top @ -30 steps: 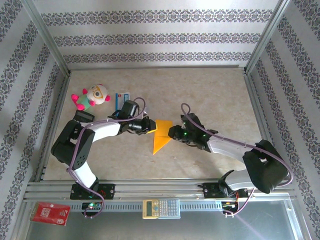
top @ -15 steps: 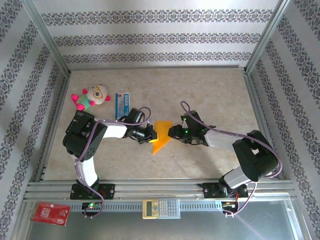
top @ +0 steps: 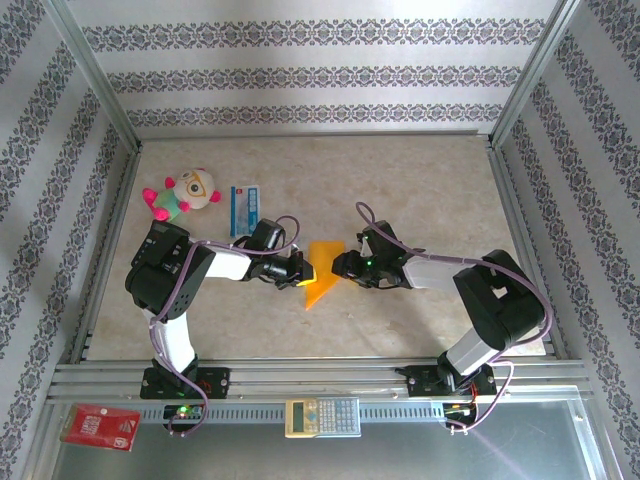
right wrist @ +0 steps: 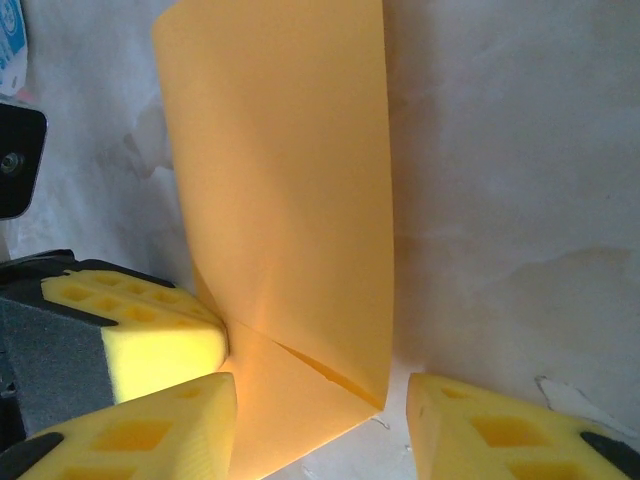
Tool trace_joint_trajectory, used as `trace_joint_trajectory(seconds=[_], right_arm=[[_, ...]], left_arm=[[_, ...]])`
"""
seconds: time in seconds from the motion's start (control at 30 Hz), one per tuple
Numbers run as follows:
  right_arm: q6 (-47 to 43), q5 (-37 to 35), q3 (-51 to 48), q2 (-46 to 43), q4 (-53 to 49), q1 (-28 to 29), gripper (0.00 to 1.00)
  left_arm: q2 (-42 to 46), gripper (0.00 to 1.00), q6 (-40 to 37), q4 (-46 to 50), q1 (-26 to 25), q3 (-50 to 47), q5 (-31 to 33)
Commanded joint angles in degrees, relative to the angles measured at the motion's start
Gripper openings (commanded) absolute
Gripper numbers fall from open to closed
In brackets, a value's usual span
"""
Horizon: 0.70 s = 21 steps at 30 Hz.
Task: Fold a paper plane with a square sheet of paper (pick it up from the middle)
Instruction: Rotate the paper at the center of the table, then fold the wing for the fifth time at the center of the table.
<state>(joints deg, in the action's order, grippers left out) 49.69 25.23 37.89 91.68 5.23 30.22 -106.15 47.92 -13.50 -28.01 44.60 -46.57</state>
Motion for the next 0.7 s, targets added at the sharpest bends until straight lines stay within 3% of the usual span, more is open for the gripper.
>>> trace_joint_trajectory(seconds=[0.0,0.17,0.43,0.6,0.67], right_arm=[[0.32,1.15,1.4,1.13,2.21,0.02,0.42],[0.32,-0.96,1.14,0.51,1.81,-0.03,0.25],[1.13,-2.7,1.74,-0.7,0.19,0.8,0.1],[3.95,-4.19,1.44,-2.47,-1.34,1.4,0.03],[6.1,-4.8,1.23,-3.34,-1.93,1.8,0.01]], left_arm=[[-2.48,0.01,0.42,-0.04,0.55,-1.42,1.04],[-2.47,0.02,0.21,0.36,0.52,-1.17,0.79],[-2.05,0.02,-1.22,2.01,0.59,0.05,0.79],[0.24,0.09,-3.55,2.78,0.58,0.87,1.26],[2.44,0.16,-4.75,1.95,0.5,0.14,1.81]])
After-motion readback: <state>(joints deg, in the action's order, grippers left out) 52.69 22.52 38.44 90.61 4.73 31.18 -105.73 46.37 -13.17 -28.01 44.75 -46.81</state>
